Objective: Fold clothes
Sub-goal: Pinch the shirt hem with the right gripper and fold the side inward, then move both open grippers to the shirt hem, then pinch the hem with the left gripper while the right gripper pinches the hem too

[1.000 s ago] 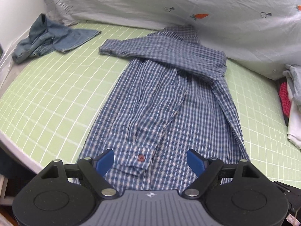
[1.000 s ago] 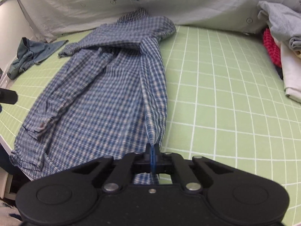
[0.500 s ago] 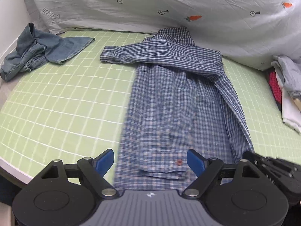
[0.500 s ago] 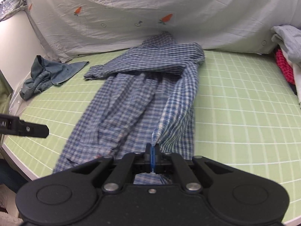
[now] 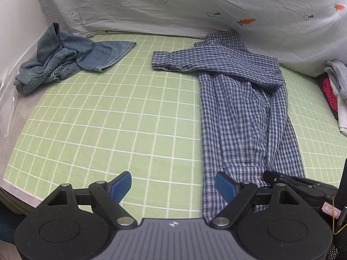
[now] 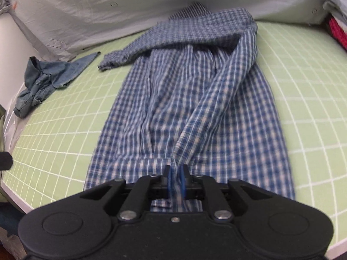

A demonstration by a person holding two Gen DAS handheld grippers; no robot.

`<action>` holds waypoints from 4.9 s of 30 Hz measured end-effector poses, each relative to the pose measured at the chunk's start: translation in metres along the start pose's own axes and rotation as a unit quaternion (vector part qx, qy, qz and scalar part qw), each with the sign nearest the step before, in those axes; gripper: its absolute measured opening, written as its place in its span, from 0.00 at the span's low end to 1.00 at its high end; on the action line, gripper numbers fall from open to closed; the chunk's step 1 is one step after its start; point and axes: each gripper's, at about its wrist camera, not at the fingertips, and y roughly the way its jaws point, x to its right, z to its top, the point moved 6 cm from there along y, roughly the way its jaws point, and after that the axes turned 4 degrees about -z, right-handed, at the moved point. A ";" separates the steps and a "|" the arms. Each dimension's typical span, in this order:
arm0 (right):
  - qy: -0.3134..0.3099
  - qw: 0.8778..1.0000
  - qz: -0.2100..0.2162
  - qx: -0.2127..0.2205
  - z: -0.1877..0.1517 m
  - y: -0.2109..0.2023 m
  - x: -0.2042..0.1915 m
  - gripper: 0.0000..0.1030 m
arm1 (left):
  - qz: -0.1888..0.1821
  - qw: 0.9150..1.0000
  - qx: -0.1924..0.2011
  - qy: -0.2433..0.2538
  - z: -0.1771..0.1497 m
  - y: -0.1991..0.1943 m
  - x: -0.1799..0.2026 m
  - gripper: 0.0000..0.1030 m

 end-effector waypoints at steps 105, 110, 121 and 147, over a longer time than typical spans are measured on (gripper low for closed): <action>-0.018 0.990 -0.057 0.127 0.378 0.186 0.058 0.27 | 0.017 0.971 0.102 -0.214 0.295 0.179 -0.129 0.03; 0.036 0.994 -0.068 0.075 0.364 0.206 0.072 0.74 | 0.044 0.968 0.078 -0.234 0.283 0.203 -0.146 0.03; 0.180 0.981 -0.066 0.026 0.343 0.230 0.146 0.61 | 0.049 0.968 0.064 -0.237 0.275 0.216 -0.152 0.03; 0.032 0.991 -0.117 0.049 0.309 0.181 0.126 0.87 | 0.093 0.970 0.018 -0.225 0.255 0.228 -0.144 0.48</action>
